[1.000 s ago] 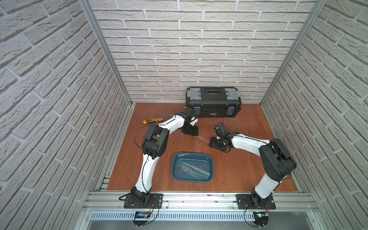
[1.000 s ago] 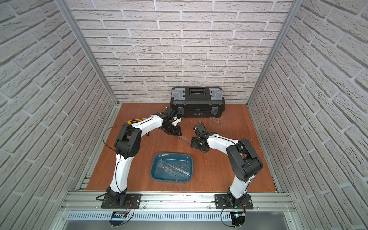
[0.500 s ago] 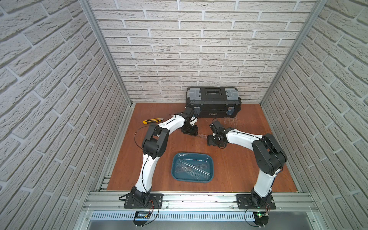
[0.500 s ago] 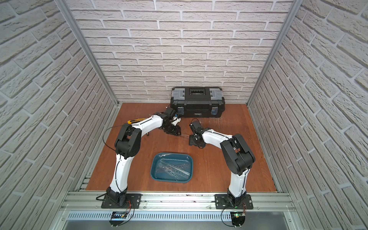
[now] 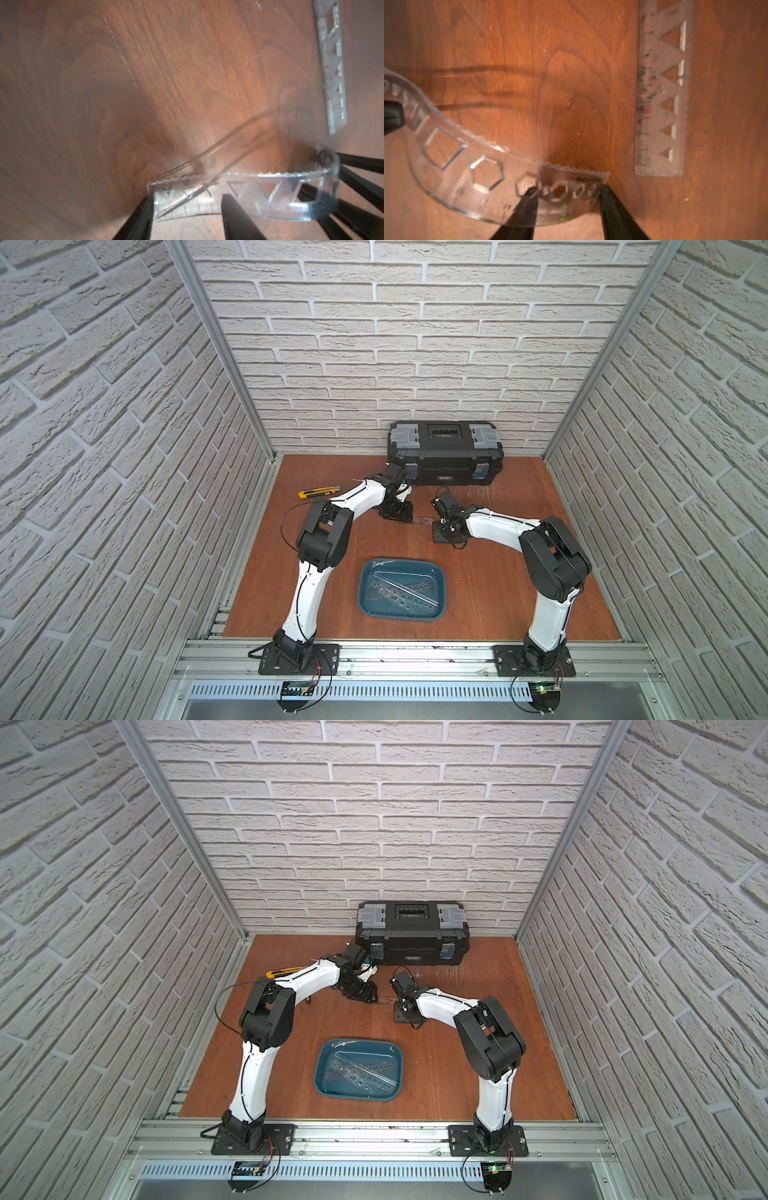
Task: Put the scattered rulers into the storage box
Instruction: Pick up the ruler from the center of the board.
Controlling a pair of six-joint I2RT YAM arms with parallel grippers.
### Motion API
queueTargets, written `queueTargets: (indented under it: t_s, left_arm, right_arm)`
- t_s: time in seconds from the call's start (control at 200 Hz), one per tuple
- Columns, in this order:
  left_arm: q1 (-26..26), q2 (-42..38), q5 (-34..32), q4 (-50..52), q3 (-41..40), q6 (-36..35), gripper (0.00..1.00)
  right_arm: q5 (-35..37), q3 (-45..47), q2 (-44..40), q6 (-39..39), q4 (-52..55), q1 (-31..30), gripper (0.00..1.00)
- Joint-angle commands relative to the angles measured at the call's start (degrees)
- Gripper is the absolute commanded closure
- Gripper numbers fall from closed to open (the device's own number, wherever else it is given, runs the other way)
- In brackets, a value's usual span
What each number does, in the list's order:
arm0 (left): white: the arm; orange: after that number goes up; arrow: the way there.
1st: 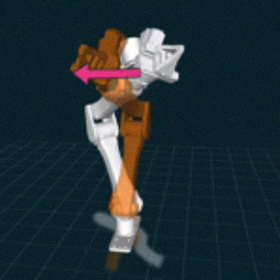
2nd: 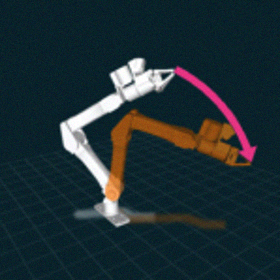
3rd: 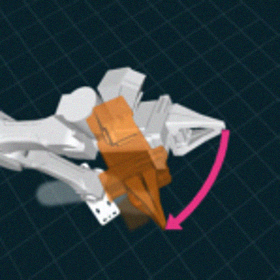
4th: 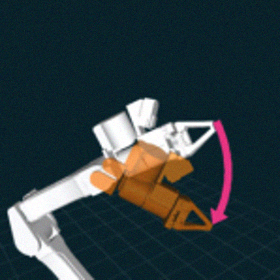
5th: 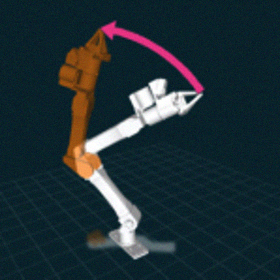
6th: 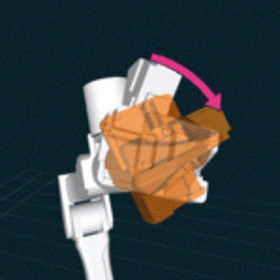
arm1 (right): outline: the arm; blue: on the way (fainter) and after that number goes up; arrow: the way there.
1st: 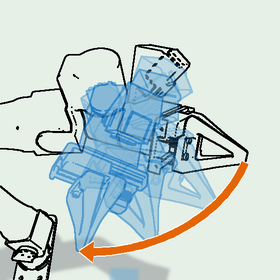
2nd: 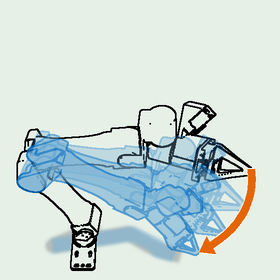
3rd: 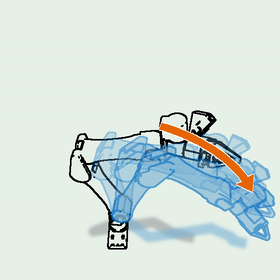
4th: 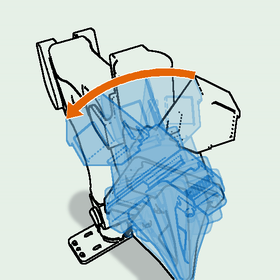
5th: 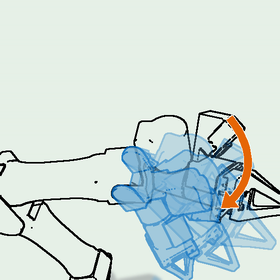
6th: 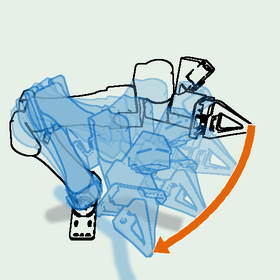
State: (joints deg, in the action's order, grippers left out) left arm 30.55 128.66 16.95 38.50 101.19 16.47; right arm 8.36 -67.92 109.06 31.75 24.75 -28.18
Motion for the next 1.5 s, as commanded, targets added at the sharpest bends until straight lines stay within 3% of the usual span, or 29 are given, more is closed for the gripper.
queueTargets:
  t_s: [0.0,0.43,1.07,1.495]
  left_arm:
    - [2.2,1.8,3.9,2.6,-0.7,-0.1,0.44]
    - [2.0,-0.4,2.5,3.6,-1.0,-0.6,0.44]
    - [-1.7,-8.1,-0.8,5.1,-4.0,-1.7,0.44]
    - [-9.1,-20.0,-2.5,8.3,-3.4,-3.2,0.42]
  right_arm:
    - [-2.8,2.8,6.4,-0.8,0.1,-1.3,0.58]
    - [4.6,3.7,5.3,-2.8,0.8,-2.3,0.98]
    - [4.5,9.3,-4.1,-6.7,3.0,-2.3,0.98]
    - [10.2,11.3,-12.4,-10.5,11.3,-3.0,0.98]
